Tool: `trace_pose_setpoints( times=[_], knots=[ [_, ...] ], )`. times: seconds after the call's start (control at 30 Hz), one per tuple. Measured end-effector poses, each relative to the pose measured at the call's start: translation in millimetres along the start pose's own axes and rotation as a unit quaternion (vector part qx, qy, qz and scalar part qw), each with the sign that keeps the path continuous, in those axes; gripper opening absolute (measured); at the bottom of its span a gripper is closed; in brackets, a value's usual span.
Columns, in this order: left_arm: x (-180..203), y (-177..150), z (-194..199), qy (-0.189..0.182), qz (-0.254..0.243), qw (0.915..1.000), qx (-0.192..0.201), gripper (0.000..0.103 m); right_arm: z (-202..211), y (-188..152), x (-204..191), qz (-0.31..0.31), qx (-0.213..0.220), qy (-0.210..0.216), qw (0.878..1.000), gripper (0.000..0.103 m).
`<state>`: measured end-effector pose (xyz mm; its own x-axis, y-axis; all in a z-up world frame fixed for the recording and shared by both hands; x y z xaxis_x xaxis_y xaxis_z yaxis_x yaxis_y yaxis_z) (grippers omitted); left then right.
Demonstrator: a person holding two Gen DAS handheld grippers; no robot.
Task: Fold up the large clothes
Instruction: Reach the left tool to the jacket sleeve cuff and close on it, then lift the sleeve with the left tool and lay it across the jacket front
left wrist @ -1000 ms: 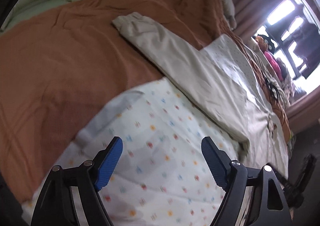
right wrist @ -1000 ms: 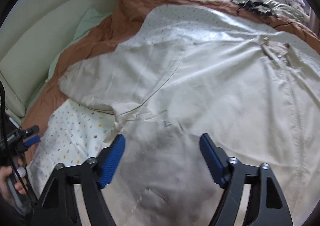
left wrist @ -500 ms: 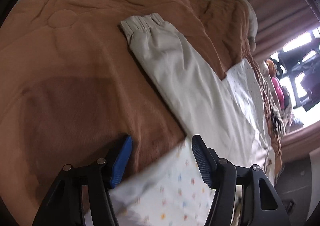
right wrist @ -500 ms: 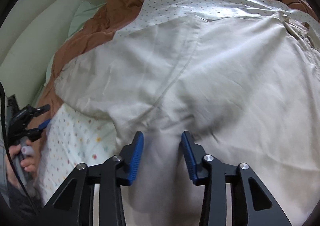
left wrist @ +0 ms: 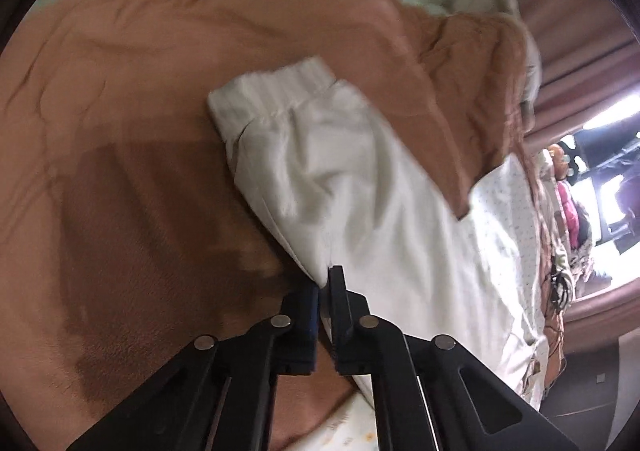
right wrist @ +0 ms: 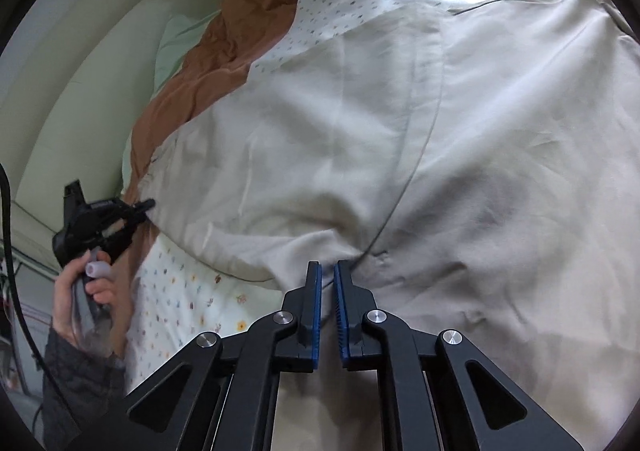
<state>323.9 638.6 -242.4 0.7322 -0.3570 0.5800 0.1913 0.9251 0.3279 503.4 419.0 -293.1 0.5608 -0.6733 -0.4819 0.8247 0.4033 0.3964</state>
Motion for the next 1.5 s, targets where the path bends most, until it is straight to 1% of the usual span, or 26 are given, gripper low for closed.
trace_pose_setpoints(
  times=[0.07,0.17,0.2,0.3,0.33,0.43,0.53,0.57,0.63,0.7,0.77,0.83,0.87,0.9,1.07,1.27,1.33,1.4,1.43,1.5],
  knots=[
    [18,3,18,-0.016,-0.02,0.9995,0.017,0.003,-4,-2,1,0.005,-0.006,-0.005,1.0,0.01],
    [45,6,46,-0.04,-0.038,0.9979,0.033,0.002,-3,-2,1,0.007,-0.015,0.002,1.0,0.01],
    [58,7,59,-0.051,-0.046,0.9968,0.041,0.002,0,-3,1,0.009,-0.02,0.003,1.0,0.01],
    [90,8,86,-0.067,-0.067,0.994,0.055,0.002,13,-7,4,0.0,-0.026,0.008,1.0,0.01],
    [107,6,100,-0.075,-0.078,0.9923,0.06,0.002,18,-9,5,-0.005,-0.027,0.011,1.0,0.01],
    [141,0,126,-0.098,-0.098,0.988,0.07,0.002,45,-16,10,-0.012,-0.012,0.019,1.0,0.013],
    [177,-12,152,-0.118,-0.122,0.9824,0.078,0.002,71,-21,16,-0.008,0.004,0.013,1.0,0.013],
    [184,-15,157,-0.122,-0.126,0.9815,0.077,0.002,86,-22,21,-0.006,0.015,0.006,1.0,0.014],
    [209,-28,172,-0.135,-0.14,0.9781,0.075,0.002,106,-23,30,-0.007,0.031,-0.004,0.999,0.02],
    [233,-39,181,-0.145,-0.155,0.9744,0.076,0.002,132,-24,43,-0.015,0.054,-0.013,0.998,0.039],
    [256,-50,185,-0.156,-0.167,0.9708,0.073,0.002,156,-26,58,-0.024,0.075,-0.019,0.997,0.046],
    [282,-69,192,-0.172,-0.183,0.9658,0.066,0.002,179,-29,69,-0.03,0.091,-0.027,0.995,0.052],
    [290,-73,191,-0.174,-0.188,0.9645,0.064,0.002,191,-31,76,-0.035,0.1,-0.032,0.994,0.057],
    [302,-84,194,-0.18,-0.198,0.9617,0.06,0.002,204,-34,85,-0.041,0.111,-0.035,0.992,0.058],
    [343,-127,195,-0.199,-0.229,0.9521,0.041,0.002,249,-44,114,-0.061,0.139,-0.045,0.987,0.059],
    [390,-184,191,-0.218,-0.26,0.9404,0.014,0.002,294,-62,153,-0.09,0.163,-0.042,0.982,0.059],
    [407,-206,187,-0.222,-0.276,0.9351,0.002,0.002,305,-70,164,-0.098,0.171,-0.041,0.98,0.059],
    [418,-222,183,-0.225,-0.287,0.931,-0.006,0.002,316,-77,176,-0.107,0.178,-0.04,0.977,0.059],
    [426,-236,180,-0.229,-0.295,0.9276,-0.013,0.002,322,-81,184,-0.113,0.182,-0.038,0.976,0.059],
    [434,-256,174,-0.23,-0.304,0.9241,-0.026,0.002,331,-88,195,-0.121,0.188,-0.037,0.974,0.059]
  ],
)
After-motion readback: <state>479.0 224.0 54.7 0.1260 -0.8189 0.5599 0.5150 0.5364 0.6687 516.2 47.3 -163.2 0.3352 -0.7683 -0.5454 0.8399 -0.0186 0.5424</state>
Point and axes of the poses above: each gripper's, at about its wrist camera, not at the fingertips, and z roughly against the way its jaws point, x to its right, y to its top, the point moved 9 cm from there along -z, roughly the way its jaws point, and after that the axes turned 2 degrees about -x, right-handed, at the moved point
